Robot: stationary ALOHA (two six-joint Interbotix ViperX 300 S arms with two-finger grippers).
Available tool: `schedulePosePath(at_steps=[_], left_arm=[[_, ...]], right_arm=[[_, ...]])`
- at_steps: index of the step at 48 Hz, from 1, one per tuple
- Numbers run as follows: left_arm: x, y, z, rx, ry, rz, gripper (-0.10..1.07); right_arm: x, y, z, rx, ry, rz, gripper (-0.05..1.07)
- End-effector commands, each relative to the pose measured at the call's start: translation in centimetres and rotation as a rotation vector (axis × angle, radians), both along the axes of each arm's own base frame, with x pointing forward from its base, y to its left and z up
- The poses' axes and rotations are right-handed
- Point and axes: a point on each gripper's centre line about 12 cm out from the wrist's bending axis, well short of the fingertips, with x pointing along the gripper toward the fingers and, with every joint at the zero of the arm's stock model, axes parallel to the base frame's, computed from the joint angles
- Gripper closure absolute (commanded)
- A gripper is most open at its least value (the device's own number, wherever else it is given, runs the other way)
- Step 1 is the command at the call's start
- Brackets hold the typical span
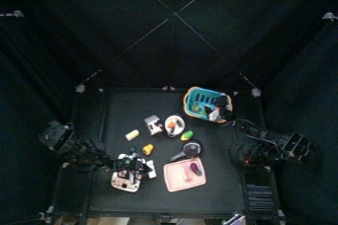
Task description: Grab pot lid
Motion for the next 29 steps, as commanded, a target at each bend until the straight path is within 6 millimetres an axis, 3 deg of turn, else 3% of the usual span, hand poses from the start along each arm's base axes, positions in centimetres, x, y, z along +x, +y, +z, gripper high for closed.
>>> schedulePosePath(at_steps=[1,13,29], left_arm=[[0.5,0.0,0.6,-0.007,-0.027,0.006,0.47],[0.6,0.1,0.6,-0.007,-0.027,0.013,0.47],[0.6,0.2,0.6,-0.008,-0.027,0.015,0.47]], right_arm=[[0.7,0.2,2.2,-0.047,-0.04,0.038,0.09],[2.6,4.2,5.7,-0.037,-0.149,0.217,0.09],[4.4,11.1,6.3,0.144,-0.29,0.43,0.09]])
